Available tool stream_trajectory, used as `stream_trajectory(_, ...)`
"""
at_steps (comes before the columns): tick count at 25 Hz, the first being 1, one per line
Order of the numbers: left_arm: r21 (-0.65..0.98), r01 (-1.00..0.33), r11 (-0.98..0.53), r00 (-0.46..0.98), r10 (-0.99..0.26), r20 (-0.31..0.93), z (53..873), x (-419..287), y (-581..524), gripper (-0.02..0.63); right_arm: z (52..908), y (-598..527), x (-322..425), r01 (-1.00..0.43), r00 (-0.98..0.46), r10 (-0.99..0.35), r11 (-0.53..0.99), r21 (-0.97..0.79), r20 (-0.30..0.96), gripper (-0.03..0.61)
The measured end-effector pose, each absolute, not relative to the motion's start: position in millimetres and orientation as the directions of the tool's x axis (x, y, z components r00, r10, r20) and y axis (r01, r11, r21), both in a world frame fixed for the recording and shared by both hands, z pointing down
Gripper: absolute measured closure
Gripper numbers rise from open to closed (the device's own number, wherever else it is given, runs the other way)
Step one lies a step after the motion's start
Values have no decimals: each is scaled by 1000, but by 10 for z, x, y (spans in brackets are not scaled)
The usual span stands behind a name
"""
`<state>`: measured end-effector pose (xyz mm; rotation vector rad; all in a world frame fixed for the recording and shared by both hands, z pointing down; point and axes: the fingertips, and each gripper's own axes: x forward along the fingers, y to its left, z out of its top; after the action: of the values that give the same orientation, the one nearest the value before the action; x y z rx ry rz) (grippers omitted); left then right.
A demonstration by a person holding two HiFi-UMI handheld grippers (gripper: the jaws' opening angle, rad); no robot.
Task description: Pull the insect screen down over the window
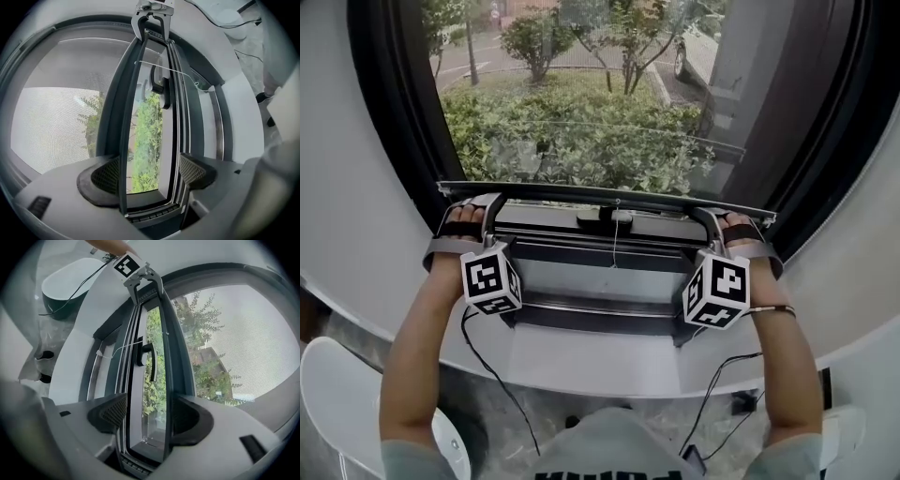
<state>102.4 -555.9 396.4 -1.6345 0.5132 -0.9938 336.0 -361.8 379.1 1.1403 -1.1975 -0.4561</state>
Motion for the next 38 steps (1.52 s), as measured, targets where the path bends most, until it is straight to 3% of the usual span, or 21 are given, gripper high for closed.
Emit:
stream_trajectory(12, -871, 266, -413, 492, -719, 491, 5086, 944, -5478, 212, 4899, -3534, 3341, -326, 362, -655, 578, 748, 663, 285)
stream_trajectory(28, -910, 214, -354, 494, -765, 414, 5219, 942, -5486, 212, 5054, -3538, 3308, -337, 382, -718, 478, 811, 582, 285)
stream_trajectory(38, -891, 211, -402, 491, -745, 452, 5213, 932, -5479, 213, 5046, -3584, 3319, -337, 354, -715, 503, 796, 602, 285)
